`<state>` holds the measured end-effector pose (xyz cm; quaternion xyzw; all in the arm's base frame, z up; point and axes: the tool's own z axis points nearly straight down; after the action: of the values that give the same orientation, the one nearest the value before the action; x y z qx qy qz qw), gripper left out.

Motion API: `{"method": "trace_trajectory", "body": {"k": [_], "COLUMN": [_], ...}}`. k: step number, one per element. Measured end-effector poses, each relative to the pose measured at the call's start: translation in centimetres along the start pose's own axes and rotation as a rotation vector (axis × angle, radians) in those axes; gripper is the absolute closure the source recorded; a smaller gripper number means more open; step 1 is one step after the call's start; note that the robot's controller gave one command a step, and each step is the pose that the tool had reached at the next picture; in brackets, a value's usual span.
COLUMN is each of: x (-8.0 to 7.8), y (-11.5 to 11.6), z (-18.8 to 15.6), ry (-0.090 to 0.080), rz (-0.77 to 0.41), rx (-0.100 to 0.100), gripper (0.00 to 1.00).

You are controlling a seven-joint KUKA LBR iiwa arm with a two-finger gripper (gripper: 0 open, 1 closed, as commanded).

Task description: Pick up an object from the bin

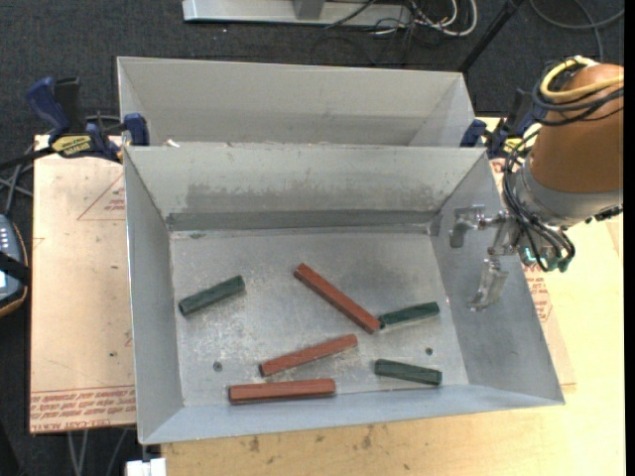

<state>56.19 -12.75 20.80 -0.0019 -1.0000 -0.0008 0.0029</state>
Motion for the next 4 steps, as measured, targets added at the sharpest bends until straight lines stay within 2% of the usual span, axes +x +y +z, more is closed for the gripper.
{"method": "trace_trajectory", "body": {"k": [1, 2, 3, 4], "x": [-0.2, -1.1, -1.8, -1.0], "y": [0.1, -0.2, 0.9, 1.1], "z": [-0.4, 4.3, 11.1, 13.1], "ry": [-0.007, -0.015, -0.012, -0.008], "rz": [-0.003, -0.009, 0.091, 0.116], "rx": [0.001, 0.003, 0.001, 0.001], "gripper": [0.00, 0.00, 0.00, 1.00]}}
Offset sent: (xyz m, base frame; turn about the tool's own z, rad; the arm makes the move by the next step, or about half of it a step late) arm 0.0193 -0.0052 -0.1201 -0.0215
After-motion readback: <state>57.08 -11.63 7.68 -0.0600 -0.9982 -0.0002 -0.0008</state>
